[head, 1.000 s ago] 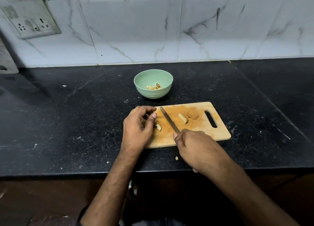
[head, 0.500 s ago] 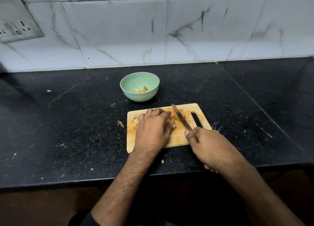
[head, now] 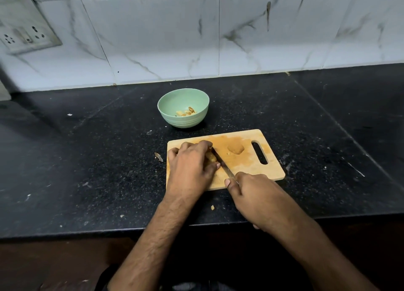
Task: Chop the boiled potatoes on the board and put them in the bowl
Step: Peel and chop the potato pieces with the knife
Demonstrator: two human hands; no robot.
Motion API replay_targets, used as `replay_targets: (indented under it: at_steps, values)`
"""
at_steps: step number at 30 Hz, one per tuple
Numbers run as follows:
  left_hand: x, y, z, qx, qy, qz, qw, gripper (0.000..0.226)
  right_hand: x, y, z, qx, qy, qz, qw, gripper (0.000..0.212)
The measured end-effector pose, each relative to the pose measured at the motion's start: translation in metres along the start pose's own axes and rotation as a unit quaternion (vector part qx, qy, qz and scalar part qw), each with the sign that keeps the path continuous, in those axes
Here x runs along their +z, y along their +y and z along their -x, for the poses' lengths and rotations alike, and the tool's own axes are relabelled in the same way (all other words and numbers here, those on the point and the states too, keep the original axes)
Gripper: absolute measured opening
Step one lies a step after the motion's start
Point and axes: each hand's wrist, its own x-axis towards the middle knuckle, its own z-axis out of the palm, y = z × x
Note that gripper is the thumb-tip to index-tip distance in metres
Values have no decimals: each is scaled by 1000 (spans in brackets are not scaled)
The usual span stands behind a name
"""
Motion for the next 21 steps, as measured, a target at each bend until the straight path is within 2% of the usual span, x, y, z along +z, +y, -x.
replay_targets:
  at_steps: [10, 15, 21]
  values:
    - [-5, -11, 9, 0, 23, 28, 999, 54, -3, -7, 1, -3, 12, -3, 1000, 36]
    - [-5, -14, 10, 10, 22, 22, 999, 42, -9, -11, 6, -5, -1, -17, 1000, 37]
    - [-8, -13, 10, -19, 24, 81, 996, 42, -7, -16, 9, -12, -8, -14, 1000, 40]
